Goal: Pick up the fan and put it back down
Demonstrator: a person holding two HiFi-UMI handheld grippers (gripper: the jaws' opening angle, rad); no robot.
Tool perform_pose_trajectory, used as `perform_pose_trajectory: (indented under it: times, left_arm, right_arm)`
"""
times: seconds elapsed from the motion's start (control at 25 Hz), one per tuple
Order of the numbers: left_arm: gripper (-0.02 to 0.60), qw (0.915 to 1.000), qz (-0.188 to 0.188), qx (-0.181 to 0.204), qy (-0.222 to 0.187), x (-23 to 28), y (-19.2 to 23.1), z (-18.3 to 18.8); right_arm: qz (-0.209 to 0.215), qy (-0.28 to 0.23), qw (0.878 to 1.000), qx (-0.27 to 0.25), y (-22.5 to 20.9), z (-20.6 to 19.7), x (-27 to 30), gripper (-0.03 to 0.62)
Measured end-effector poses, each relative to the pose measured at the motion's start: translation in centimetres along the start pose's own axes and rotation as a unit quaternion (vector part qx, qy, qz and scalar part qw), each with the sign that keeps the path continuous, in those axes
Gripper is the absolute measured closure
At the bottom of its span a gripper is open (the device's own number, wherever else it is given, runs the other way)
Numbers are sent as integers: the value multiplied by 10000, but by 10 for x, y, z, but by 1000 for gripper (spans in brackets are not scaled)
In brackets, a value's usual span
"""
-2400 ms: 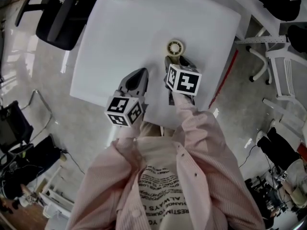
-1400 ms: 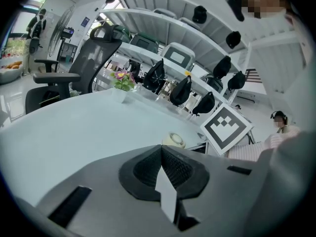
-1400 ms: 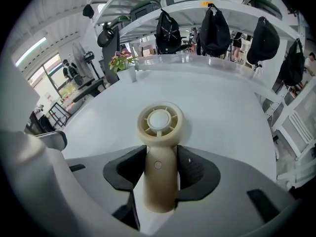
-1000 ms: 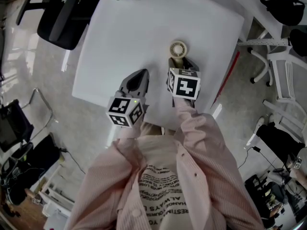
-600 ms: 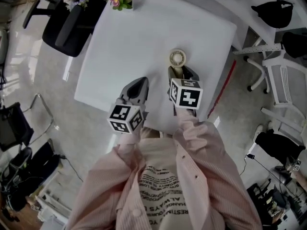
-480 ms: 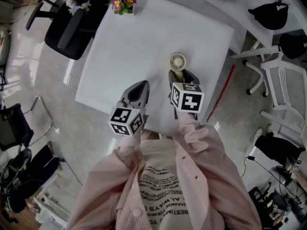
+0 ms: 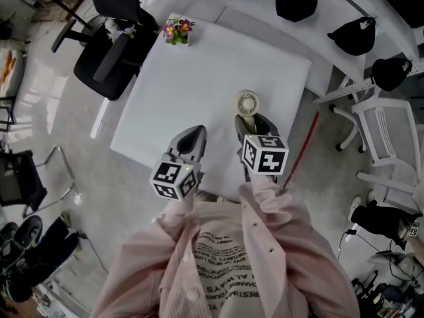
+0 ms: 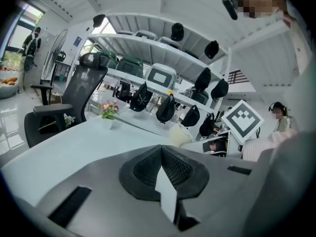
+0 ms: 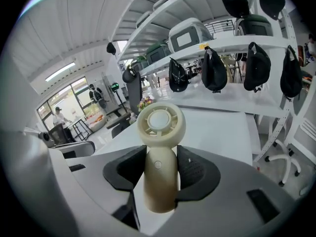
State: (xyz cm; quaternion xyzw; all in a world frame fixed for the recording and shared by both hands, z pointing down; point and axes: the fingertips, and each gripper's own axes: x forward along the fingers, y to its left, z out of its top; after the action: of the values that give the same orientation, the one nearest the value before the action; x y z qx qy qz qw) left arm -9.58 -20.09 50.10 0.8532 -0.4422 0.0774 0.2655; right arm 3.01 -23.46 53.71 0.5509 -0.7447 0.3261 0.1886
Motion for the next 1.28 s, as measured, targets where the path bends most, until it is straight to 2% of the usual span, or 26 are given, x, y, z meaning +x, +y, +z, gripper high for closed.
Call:
perform_pose_trajectory:
  times: [0.64, 0.8, 1.28]
  left_arm:
    - [581, 9960, -87, 501, -732, -36, -39, 65]
    - [580, 9943, -72, 485, -945, -46, -44, 79]
    - [581, 9858, 41, 995, -1354, -78, -56, 114]
  right_arm:
    - [444, -1195, 9914, -310, 9, 72, -86, 411]
    - [606, -1444, 9869, -394, 12, 82, -102, 410]
    - [968, -2228, 9662, -867, 28, 114, -156, 410]
